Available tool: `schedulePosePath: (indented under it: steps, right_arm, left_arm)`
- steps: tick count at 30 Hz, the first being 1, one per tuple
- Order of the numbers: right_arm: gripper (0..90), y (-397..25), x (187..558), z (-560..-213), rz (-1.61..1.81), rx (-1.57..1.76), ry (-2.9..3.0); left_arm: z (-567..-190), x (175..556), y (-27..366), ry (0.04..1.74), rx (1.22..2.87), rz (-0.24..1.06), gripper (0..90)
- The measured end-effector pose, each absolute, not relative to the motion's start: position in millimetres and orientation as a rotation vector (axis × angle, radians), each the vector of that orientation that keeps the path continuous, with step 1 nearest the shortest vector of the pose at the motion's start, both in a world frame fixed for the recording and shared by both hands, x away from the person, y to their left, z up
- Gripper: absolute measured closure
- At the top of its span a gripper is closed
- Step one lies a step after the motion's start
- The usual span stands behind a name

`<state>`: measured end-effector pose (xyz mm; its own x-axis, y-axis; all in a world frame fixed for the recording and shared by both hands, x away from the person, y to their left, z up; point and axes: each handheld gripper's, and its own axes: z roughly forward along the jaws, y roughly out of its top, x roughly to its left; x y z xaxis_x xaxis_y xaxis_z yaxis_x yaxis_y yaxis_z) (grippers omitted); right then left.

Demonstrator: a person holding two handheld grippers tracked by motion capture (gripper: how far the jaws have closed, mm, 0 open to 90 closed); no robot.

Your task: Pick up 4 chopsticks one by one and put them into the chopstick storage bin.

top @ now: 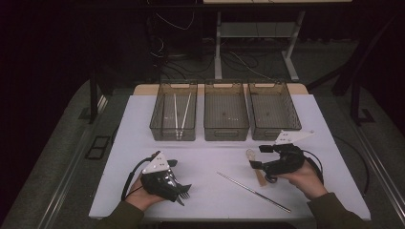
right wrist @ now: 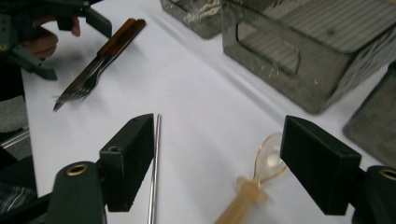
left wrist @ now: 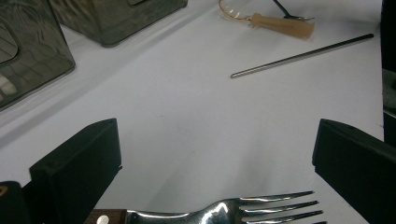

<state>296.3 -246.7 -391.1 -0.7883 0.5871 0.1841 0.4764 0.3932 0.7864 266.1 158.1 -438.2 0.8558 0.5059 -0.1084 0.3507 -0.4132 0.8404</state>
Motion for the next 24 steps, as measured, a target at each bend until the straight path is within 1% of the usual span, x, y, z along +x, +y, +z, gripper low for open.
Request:
schedulePosePath:
  steps: [8,24]
  right_arm:
    - [34.7,-261,276,-395,1.324,0.951,2.551]
    - [54.2,-281,241,-409,1.217,0.926,2.631]
  left_arm:
    - [-438,266,158,0.625,2.045,0.2,0.0]
    - [-438,266,158,0.628,2.048,0.204,0.0]
